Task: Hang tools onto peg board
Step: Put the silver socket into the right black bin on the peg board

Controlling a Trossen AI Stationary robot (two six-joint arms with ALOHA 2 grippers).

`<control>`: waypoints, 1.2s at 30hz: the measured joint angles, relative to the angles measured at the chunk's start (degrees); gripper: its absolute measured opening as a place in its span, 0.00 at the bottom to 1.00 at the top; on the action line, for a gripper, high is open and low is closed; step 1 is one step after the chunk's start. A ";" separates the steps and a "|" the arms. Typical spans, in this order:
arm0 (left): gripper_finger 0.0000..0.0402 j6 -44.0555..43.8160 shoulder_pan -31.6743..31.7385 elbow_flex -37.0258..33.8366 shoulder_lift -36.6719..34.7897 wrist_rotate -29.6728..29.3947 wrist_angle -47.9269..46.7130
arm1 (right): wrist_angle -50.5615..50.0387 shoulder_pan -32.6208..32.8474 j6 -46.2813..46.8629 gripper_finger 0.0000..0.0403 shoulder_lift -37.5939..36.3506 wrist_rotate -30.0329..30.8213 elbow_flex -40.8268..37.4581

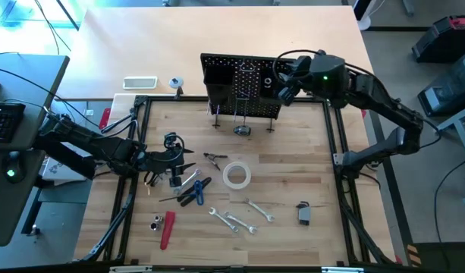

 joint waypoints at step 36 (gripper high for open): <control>0.45 -45.42 -25.05 0.00 1.40 17.31 -22.74 | -15.78 30.78 5.64 0.40 3.20 -6.10 0.00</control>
